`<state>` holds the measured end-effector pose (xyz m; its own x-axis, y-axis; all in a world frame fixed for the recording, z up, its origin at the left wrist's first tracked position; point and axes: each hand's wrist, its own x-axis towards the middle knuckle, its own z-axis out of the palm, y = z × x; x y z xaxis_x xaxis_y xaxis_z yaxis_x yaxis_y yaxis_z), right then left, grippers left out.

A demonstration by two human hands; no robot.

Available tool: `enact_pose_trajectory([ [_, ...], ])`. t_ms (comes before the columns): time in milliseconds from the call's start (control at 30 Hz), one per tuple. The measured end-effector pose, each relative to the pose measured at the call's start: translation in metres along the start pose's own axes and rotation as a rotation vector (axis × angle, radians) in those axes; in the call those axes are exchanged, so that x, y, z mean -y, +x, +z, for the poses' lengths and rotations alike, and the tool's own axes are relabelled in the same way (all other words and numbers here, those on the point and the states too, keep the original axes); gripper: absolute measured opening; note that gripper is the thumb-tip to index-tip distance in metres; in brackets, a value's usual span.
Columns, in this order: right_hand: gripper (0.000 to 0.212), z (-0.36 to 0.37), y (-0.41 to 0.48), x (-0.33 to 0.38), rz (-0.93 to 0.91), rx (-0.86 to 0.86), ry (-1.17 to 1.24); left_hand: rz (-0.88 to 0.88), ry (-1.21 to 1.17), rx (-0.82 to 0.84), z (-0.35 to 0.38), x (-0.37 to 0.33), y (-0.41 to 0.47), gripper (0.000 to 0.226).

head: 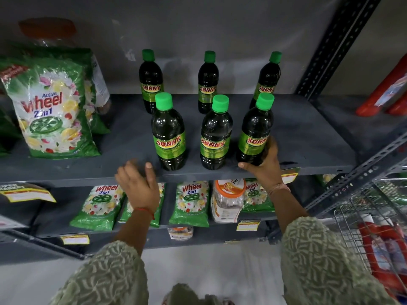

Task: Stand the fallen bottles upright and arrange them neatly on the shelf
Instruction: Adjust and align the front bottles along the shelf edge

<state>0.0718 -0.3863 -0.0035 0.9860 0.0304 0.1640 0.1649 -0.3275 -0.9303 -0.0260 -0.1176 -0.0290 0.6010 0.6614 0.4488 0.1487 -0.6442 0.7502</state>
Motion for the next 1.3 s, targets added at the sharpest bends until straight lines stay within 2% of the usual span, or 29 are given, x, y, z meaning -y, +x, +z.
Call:
enact_pose_trajectory([
  [67,0.102,0.003,-0.001,0.000,0.000,-0.007,-0.002,0.103,-0.063,0.127,-0.003,-0.014,-0.023,0.062],
  [133,0.095,0.007,-0.003,0.001,0.015,-0.009,-0.038,0.150,-0.109,0.350,0.002,-0.028,-0.036,0.071],
  [167,0.091,0.010,-0.004,0.002,0.018,-0.008,-0.064,0.141,-0.126,0.446,0.008,-0.034,-0.039,0.070],
  [233,0.083,0.016,-0.006,0.004,0.006,0.000,-0.100,0.053,-0.187,0.536,0.021,-0.045,-0.036,0.069],
  [400,0.072,0.023,-0.007,0.002,0.011,0.023,-0.082,-0.101,-0.273,0.518,0.051,-0.063,-0.008,0.089],
  [500,0.070,0.019,-0.002,-0.005,0.001,0.029,-0.115,-0.126,-0.290,0.550,0.057,-0.071,0.001,0.067],
  [600,0.070,0.012,0.003,-0.009,0.002,0.008,-0.136,-0.118,-0.291,0.546,0.060,-0.073,-0.001,0.059],
  [900,0.059,-0.039,0.015,-0.024,0.051,-0.096,-0.216,-0.138,-0.311,0.615,0.081,-0.093,-0.006,0.059],
  [1300,0.064,-0.068,0.018,-0.037,0.076,-0.100,-0.183,-0.170,-0.319,0.663,0.088,-0.095,-0.007,0.059],
])
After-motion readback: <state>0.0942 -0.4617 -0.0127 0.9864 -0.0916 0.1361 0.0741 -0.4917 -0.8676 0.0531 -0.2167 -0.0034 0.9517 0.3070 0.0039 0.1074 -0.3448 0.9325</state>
